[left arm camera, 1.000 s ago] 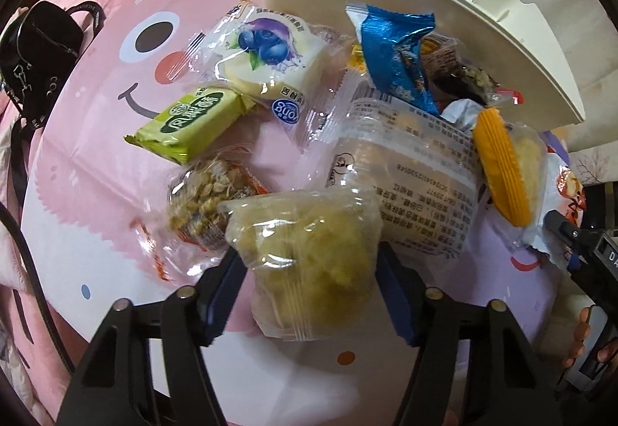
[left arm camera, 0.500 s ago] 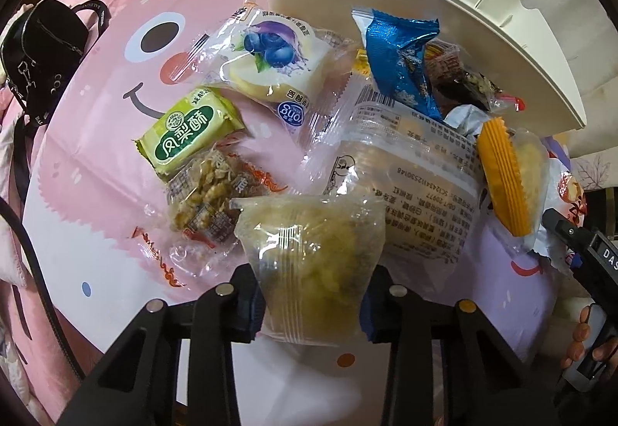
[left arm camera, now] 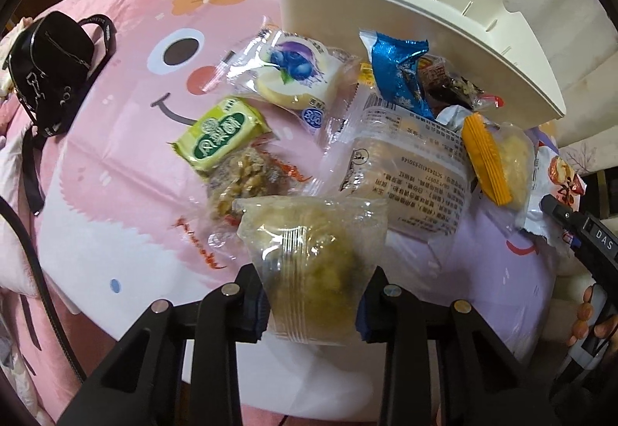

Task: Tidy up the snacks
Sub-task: 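Lift both bags into the white tray and open both tools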

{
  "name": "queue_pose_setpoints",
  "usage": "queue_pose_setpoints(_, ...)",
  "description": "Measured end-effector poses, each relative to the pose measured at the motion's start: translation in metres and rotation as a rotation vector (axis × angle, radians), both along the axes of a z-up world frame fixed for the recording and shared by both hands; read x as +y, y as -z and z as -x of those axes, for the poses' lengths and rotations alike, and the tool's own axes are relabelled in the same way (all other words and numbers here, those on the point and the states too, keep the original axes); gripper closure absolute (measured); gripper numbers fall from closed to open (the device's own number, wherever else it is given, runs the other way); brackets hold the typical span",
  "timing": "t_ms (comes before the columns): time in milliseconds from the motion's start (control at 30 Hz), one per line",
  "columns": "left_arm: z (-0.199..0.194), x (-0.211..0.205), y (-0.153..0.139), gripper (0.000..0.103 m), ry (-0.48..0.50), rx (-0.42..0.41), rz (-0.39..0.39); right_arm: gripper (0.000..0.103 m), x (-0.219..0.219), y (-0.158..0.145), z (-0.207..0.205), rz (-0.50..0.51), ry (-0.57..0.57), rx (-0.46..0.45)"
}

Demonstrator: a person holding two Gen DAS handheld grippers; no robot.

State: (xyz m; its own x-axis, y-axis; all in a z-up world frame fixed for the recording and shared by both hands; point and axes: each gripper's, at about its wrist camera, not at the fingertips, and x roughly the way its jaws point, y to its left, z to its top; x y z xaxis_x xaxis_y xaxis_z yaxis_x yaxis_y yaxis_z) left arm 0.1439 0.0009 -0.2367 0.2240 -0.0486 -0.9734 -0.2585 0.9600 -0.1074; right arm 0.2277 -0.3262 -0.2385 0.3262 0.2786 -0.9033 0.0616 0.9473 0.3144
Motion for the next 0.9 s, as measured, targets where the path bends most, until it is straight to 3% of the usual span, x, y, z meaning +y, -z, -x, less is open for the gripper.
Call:
queue_pose_setpoints(467,-0.001,0.007,-0.065,0.071,0.122,-0.063,0.012,0.054,0.0,-0.053,0.022,0.02,0.028,-0.142)
queue_pose_setpoints(900,-0.06,0.004,-0.131,0.071,0.288,-0.145,0.046,0.054,0.034,-0.108,0.012,0.034,-0.027,-0.274)
